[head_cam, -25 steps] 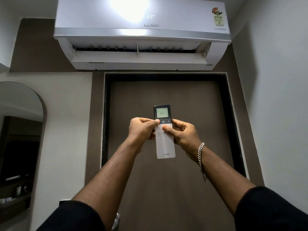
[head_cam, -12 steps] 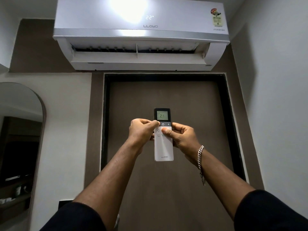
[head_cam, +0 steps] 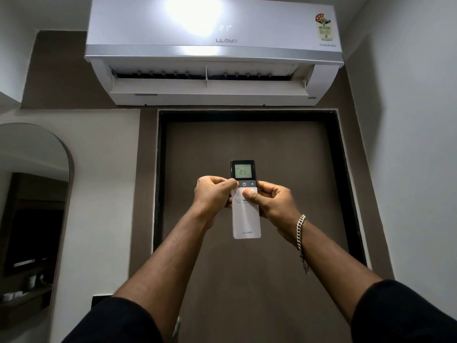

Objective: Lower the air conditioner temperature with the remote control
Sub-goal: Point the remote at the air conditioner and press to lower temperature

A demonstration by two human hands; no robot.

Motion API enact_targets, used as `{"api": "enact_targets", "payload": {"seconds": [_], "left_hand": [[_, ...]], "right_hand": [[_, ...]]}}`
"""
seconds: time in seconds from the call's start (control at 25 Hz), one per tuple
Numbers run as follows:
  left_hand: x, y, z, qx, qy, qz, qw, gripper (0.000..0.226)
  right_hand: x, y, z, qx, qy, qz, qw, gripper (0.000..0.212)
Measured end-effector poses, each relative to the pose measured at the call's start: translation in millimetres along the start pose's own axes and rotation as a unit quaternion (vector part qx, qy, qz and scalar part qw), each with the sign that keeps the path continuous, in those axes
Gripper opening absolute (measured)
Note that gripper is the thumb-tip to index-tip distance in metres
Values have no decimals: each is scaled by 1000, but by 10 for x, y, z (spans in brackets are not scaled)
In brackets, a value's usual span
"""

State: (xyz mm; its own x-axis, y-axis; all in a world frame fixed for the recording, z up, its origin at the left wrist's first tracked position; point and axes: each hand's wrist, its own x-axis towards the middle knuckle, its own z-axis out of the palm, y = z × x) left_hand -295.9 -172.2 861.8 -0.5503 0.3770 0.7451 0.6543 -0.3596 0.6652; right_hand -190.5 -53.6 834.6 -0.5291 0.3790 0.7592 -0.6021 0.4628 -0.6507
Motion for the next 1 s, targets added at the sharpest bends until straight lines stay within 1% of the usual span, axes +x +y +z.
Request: {"api": "enact_targets", "payload": {"seconds": [0.24,0.4,0.56,0.8,0.88,1.0], "left_hand": [[-10,12,-12,-28,-12,-14,999,18],[-31,31,1,-8,-16,-1,1000,16],[-52,70,38,-14,2,2,1000,16],[-78,57,70,-8,-11,4,1000,18],[-79,63,90,1,-12,11,1000,15],[-76,68,108,9,-15,18,1000,15]], "right_hand": [[-10,-29,-16,-2,8,4,1000,49],[-17,-34,-16,-6,9,8,1000,49],[-24,-66,-30,-8,12,6,1000,50],[-57,-77,-77,-20,15,10,1000,50],[-66,-76,-87,-17,16,12,1000,50],[-77,-79,-106,-17,21,19,999,54]]}}
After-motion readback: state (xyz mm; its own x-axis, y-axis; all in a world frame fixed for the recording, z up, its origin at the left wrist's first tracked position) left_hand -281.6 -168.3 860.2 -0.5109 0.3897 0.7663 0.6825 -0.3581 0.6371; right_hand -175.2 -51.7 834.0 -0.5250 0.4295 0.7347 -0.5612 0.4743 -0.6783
